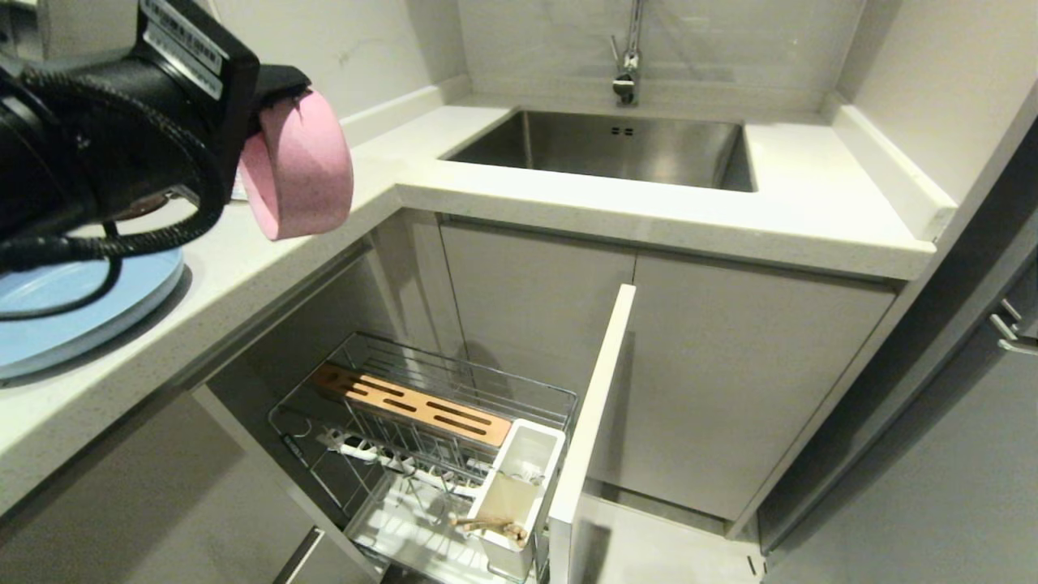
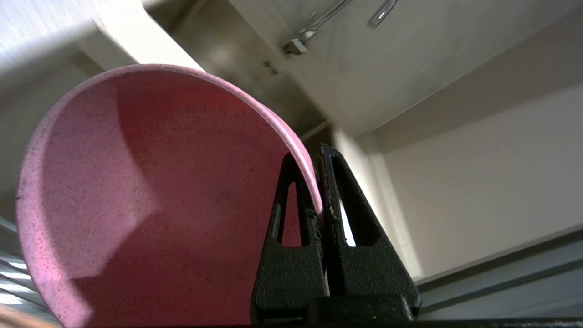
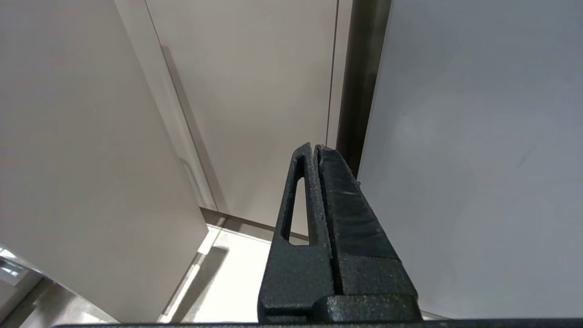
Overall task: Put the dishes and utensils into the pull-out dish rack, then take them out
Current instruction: Pick up the bowl and place it in the cupboard
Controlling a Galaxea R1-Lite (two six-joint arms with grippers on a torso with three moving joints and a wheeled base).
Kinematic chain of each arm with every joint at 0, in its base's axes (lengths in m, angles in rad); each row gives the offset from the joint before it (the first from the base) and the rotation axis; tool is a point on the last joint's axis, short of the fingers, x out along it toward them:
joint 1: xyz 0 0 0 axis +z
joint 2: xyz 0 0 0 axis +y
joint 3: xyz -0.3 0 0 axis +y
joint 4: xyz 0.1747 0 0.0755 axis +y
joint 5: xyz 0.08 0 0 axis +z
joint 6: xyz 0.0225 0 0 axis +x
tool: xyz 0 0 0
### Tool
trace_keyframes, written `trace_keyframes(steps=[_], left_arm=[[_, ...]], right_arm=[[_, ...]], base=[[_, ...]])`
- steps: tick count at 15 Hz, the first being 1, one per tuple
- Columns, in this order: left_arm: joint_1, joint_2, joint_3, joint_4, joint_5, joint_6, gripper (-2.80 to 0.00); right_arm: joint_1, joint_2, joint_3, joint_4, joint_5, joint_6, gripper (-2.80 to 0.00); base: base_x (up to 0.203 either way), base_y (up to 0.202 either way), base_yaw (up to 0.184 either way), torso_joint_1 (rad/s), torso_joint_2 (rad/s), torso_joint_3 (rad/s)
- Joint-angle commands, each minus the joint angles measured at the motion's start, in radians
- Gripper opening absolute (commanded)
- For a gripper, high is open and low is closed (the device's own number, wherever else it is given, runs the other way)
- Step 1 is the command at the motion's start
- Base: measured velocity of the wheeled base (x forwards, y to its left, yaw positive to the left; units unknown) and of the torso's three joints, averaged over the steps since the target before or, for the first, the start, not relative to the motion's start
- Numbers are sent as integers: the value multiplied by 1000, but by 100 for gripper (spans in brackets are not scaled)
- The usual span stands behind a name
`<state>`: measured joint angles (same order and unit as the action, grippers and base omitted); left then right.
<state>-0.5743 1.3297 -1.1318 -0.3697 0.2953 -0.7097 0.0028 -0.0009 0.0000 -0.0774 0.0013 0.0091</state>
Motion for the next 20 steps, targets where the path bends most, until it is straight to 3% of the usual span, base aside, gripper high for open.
trace_keyframes(steps=[1,6,8,10,15,20], left_arm=[[-2,76,156,-271,0,-164,-280],[-3,269,260,-488,11,-250,-280],[-4,347,269,-522,31,-331,-280],[-3,391,272,-530,42,-367,-280],[-3,500,281,-585,42,-415,-280],[9,612,299,-690,42,-421,-280]], right_arm=[[0,-1,26,-1,0,0,-280],[0,-1,26,-1,0,0,-280],[0,-1,26,-1,0,0,-280],[0,-1,26,-1,0,0,-280],[0,-1,26,-1,0,0,-280],[0,-1,26,-1,0,0,-280]], base=[[0,0,0,0,0,0],[0,0,0,0,0,0],[0,0,0,0,0,0],[0,0,0,0,0,0],[0,0,0,0,0,0],[0,0,0,0,0,0]])
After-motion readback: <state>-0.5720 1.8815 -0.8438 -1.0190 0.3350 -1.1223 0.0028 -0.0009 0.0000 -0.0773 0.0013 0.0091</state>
